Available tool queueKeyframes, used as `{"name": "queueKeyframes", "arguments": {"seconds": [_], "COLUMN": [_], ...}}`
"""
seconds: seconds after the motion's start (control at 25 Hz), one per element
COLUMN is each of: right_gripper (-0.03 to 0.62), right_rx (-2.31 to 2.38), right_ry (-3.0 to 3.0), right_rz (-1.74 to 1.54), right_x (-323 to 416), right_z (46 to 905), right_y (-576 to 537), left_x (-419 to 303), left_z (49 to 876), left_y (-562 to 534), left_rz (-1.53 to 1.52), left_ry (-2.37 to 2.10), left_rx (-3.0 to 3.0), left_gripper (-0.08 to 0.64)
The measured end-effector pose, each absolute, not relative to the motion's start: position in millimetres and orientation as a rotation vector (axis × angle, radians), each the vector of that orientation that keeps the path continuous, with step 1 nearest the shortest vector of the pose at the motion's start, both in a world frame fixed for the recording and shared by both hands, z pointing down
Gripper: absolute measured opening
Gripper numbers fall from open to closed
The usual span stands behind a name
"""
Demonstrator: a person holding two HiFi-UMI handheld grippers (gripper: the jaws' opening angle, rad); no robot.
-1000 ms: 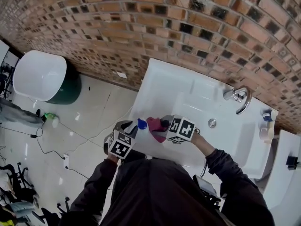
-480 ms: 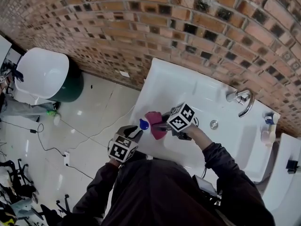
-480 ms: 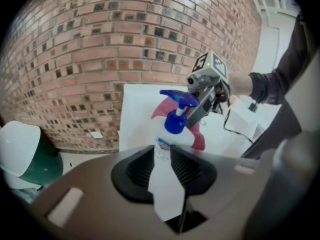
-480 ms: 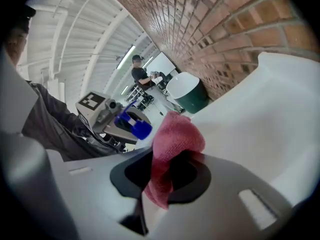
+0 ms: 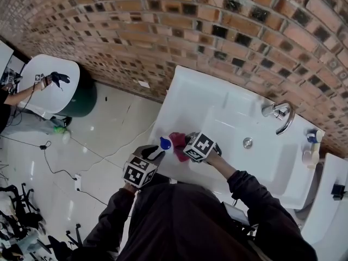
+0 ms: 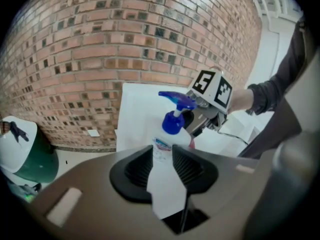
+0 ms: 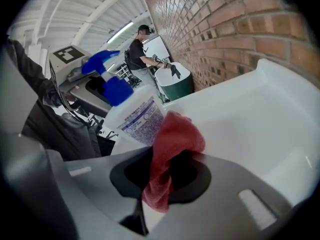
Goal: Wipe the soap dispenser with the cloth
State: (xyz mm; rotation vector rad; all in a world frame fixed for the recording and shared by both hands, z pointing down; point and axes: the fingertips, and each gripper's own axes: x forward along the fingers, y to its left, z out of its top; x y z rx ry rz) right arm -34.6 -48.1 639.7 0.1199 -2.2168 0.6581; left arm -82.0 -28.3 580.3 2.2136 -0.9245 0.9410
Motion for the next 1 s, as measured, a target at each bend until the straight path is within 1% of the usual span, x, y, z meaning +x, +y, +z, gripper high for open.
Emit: {"name": "queueKeyframes", "arguments": {"seconds": [0.2,0.44,0.76,0.8,0.84,1.0], "right_gripper": [0.066,0.066,0.066,0.066,0.066,0.066], "right_rx": [0.121,0.026,-0.026,-0.039,-0.046,0.038], "right_ry": [-2.310,-2.343,-2.339,-2.327,-2.314,-2.288], "right_rz": [0.587,0.433,0.427,0.419,0.409,0.337], "right_x": [-31.5,-41.3,-49.6,-45.0,-39.2,-17.6], "right_z": [602.6,591.1,593.7,592.9,592.3,584.0], "right_y": [-35.2,-7.5,1.4,1.0,-1.3,-37.6], "left_x": [-68.6,-58.3,-62.9,-62.4,-62.6,-64.2], "left_z": [572.7,575.5,579.6,579.9,580.1,580.6], "left_y": [-16.2,-25.2,-31.6,-31.5,-31.6,-32.7], "left_rz": [0.881,0.900,0.989,1.003,1.019,1.043], "left_ry": [-0.853,-0.876,-0.854,-0.848,-0.845,-0.826], "left_rx": [2.230,2.247,2.274,2.281,2.288,2.308], "left_gripper": [0.203,0.249,0.251,0.243,0.196,0.195]}}
